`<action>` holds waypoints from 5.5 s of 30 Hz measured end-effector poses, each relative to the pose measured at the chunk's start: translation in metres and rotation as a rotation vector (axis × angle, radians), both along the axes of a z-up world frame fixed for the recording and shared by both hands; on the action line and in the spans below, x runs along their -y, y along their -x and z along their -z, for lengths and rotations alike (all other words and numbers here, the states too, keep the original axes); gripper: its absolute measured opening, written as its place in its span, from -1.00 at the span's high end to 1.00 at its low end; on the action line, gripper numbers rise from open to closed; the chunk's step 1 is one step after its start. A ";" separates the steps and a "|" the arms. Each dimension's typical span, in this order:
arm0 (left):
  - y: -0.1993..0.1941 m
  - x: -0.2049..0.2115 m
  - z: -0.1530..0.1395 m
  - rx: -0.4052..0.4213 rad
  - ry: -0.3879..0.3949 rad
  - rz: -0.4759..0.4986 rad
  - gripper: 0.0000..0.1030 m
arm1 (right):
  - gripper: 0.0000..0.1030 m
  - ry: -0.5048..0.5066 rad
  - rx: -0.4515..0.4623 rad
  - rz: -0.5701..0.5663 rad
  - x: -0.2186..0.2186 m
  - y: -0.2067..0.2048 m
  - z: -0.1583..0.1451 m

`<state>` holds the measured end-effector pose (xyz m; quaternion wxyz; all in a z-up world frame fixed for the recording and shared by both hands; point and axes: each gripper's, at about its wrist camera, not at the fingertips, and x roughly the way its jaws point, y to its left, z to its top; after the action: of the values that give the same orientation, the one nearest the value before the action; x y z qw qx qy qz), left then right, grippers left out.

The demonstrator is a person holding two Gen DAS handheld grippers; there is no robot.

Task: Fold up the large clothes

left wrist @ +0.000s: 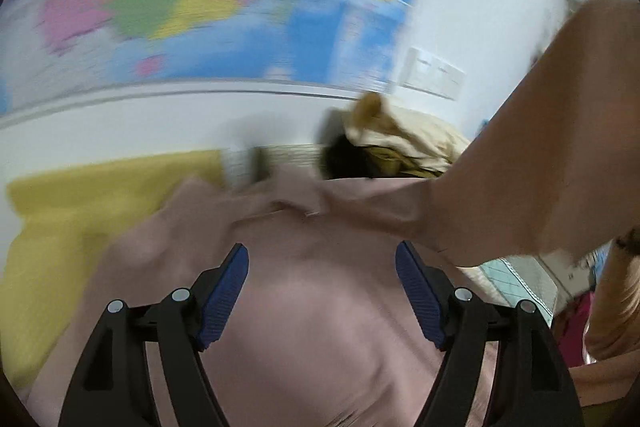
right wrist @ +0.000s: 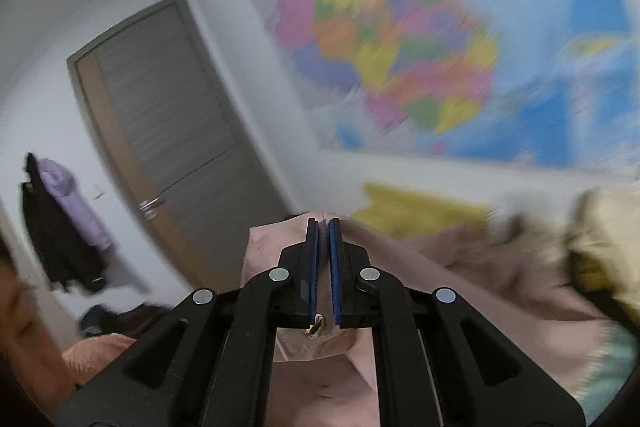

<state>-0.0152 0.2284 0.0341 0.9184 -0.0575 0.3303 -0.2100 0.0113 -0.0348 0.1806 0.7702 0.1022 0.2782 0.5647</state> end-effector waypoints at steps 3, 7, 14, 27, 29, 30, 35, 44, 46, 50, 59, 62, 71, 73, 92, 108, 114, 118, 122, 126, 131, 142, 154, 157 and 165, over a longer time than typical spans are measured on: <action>0.014 -0.048 0.010 -0.036 0.009 -0.114 -0.42 | 0.89 0.044 -0.091 -0.082 -0.057 -0.024 0.035; 0.034 -0.099 0.027 -0.081 -0.002 -0.219 -0.42 | 0.88 0.111 -0.225 -0.133 -0.116 -0.055 0.094; 0.042 -0.107 0.042 -0.101 -0.020 -0.176 -0.60 | -0.01 0.286 -0.364 -0.106 -0.146 -0.072 0.174; -0.009 -0.049 0.104 -0.230 -0.328 -0.112 -0.58 | -0.44 0.434 -0.170 0.552 0.079 -0.088 0.174; -0.013 -0.046 0.109 -0.220 -0.349 -0.103 -0.23 | -0.44 0.443 -0.237 0.591 0.101 -0.098 0.196; -0.015 -0.046 0.110 -0.216 -0.351 -0.104 -0.15 | -0.44 0.455 -0.271 0.603 0.109 -0.101 0.208; -0.021 -0.049 0.102 -0.190 -0.341 -0.155 0.57 | -0.43 0.439 -0.401 0.547 0.110 -0.112 0.254; -0.029 -0.058 0.094 -0.140 -0.407 -0.266 -0.04 | 0.69 0.597 -0.229 0.579 0.073 -0.119 0.249; -0.022 -0.068 0.086 -0.134 -0.356 -0.271 -0.13 | 0.33 0.641 -0.243 0.618 0.073 -0.119 0.255; 0.012 -0.105 0.056 -0.069 -0.278 -0.364 -0.42 | -0.01 0.665 -0.196 0.644 0.075 -0.098 0.244; 0.105 -0.179 0.016 -0.048 -0.353 -0.597 -0.47 | -0.37 0.496 -0.004 0.468 0.015 -0.037 0.172; 0.132 -0.193 0.028 -0.082 -0.375 -0.603 -0.64 | -0.38 0.478 0.023 0.257 -0.045 -0.018 0.171; 0.159 -0.211 0.075 -0.187 -0.550 -0.644 0.08 | -0.39 0.561 0.055 -0.143 -0.196 0.023 0.202; 0.152 -0.218 0.079 -0.238 -0.535 -0.640 0.80 | -0.39 0.548 0.030 -0.196 -0.208 0.031 0.207; 0.139 -0.218 0.046 -0.223 -0.303 -0.527 0.91 | 0.86 0.626 0.366 -0.552 -0.367 0.185 0.239; 0.151 -0.195 -0.075 0.261 0.150 -0.320 -0.36 | 0.95 -0.182 -0.302 -0.183 -0.042 -0.023 0.074; 0.091 -0.140 -0.024 0.102 -0.062 -0.286 -0.42 | 0.95 -0.128 -0.462 0.225 0.081 -0.071 0.139; 0.043 -0.114 0.039 -0.083 -0.182 -0.260 -0.42 | 0.86 0.044 -0.630 0.374 0.112 -0.089 0.214; 0.019 -0.104 0.078 -0.203 -0.208 -0.246 -0.42 | 0.18 0.161 -0.604 0.445 0.119 -0.082 0.235; 0.003 -0.093 0.090 -0.232 -0.231 -0.259 -0.42 | -0.40 0.240 -0.419 0.417 0.105 -0.058 0.221; -0.005 -0.079 0.093 -0.231 -0.292 -0.256 -0.43 | -0.54 0.443 -0.294 0.421 0.075 -0.058 0.227; -0.016 -0.066 0.089 -0.205 -0.265 -0.276 -0.43 | 0.88 0.456 -0.261 0.474 0.092 -0.064 0.227; -0.018 -0.058 0.091 -0.198 -0.255 -0.262 -0.44 | -0.15 0.546 -0.172 0.429 0.055 -0.066 0.224; -0.014 -0.059 0.092 -0.202 -0.250 -0.262 -0.44 | 0.13 0.599 -0.247 0.441 0.045 -0.086 0.252; -0.006 -0.064 0.087 -0.179 -0.217 -0.251 -0.45 | 0.96 0.395 -0.112 0.475 0.082 -0.064 0.192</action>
<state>-0.0087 0.2920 -0.0531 0.9052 -0.0173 0.4216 -0.0508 0.0751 -0.1170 -0.0112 0.8689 0.0435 0.3931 0.2975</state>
